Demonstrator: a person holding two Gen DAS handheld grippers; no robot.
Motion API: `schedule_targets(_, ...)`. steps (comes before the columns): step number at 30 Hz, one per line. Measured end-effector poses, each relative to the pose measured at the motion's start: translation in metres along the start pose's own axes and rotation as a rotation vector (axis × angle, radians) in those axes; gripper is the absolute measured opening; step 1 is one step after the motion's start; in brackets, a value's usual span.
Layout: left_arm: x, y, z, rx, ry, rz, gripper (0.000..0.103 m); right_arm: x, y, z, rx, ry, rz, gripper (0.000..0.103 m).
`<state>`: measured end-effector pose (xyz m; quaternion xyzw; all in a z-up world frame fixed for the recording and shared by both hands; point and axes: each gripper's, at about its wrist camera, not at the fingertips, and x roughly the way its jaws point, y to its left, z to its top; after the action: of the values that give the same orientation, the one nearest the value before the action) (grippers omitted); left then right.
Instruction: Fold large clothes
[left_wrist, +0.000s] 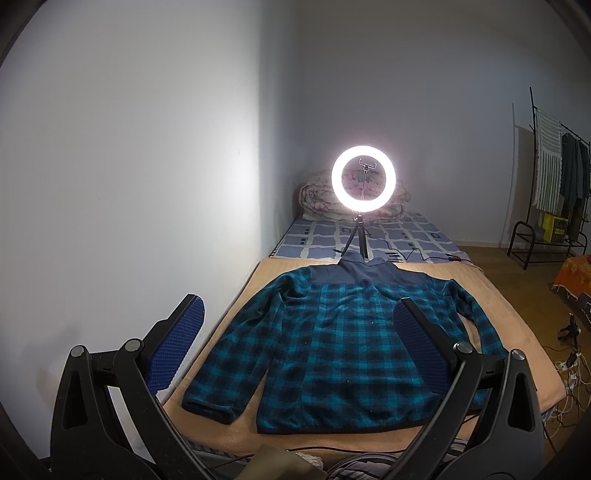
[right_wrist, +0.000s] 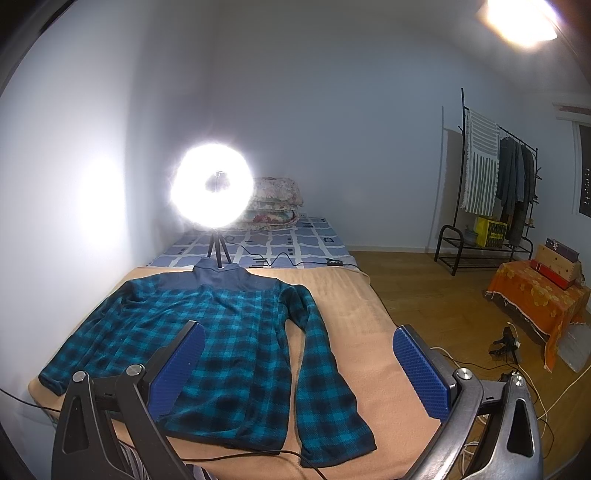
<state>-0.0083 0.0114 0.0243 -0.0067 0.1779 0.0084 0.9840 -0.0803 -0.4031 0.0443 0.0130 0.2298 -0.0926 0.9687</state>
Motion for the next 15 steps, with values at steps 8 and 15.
schedule_targets(8, -0.001, -0.0012, -0.0017, 0.002, -0.002, 0.001, 0.103, -0.0004, 0.0009, -0.0008, -0.001, -0.001, -0.001, 0.103)
schedule_targets(15, -0.0008, -0.0011, -0.002, 0.002, -0.002, 0.001, 0.103, -0.0002, 0.0014, -0.0014, 0.0, 0.0, -0.001, 0.103)
